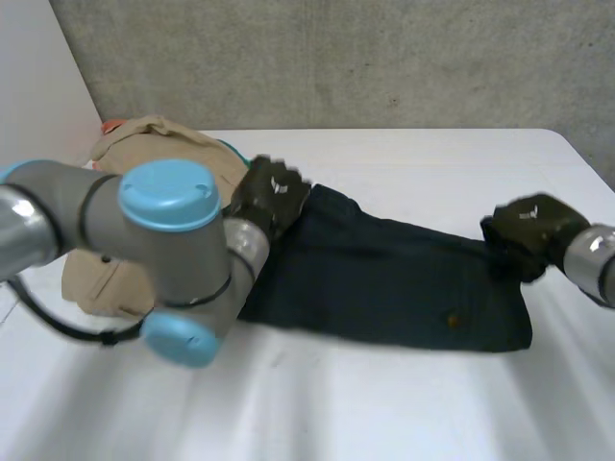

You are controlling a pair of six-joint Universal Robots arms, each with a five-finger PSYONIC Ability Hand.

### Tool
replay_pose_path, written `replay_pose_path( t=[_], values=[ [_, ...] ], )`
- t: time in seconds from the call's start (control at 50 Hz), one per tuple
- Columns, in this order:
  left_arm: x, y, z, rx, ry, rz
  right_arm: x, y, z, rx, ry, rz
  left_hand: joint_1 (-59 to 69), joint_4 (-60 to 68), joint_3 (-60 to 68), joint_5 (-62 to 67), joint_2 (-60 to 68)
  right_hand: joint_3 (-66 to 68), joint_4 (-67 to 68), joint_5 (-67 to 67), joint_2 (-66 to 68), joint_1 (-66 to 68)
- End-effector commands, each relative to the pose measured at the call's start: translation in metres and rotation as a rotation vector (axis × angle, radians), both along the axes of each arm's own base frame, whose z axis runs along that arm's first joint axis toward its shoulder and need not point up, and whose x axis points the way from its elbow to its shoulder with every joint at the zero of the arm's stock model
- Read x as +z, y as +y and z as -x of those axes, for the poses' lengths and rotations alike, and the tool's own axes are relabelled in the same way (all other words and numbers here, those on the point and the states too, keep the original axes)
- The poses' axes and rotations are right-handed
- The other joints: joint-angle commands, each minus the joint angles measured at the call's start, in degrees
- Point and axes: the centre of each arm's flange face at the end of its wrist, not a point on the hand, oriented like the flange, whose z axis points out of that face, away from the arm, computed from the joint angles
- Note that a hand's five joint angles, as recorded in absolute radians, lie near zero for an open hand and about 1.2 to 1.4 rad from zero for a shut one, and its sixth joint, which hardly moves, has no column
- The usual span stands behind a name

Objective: Fold the laundry.

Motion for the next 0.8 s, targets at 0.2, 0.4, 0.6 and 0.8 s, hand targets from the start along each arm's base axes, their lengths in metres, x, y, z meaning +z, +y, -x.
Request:
replay_pose_path(
  t=[0.2,0.4,0.6,0.8],
  values=[
    [-0.072,-0.097,0.042,-0.03,0.055,0.244,-0.056,-0.075,-0.035,-0.136,0.162,0.311,15.72,11.08,11.58,12.37,11.25,12.0,11.79,13.04,13.0,24.44],
    [-0.054,-0.102,0.044,-0.023,0.149,0.326,-0.05,-0.085,-0.049,-0.204,0.146,0.469,-54.28,-58.92,-58.42,-57.63,-58.75,-58.0,-58.21,-56.96,-57.0,-45.56],
    [0.033,-0.064,0.012,-0.016,0.319,0.244,0.017,-0.044,-0.029,-0.189,-0.13,0.337,-54.28,-58.92,-58.42,-57.63,-58.75,-58.0,-58.21,-56.96,-57.0,-45.56],
    [0.012,-0.015,-0.014,-0.024,0.261,0.083,-0.019,-0.002,0.01,-0.247,-0.205,-0.095,-54.28,-58.92,-58.42,-57.63,-58.75,-56.75,-56.95,-55.7,-55.74,-44.3]
  ],
)
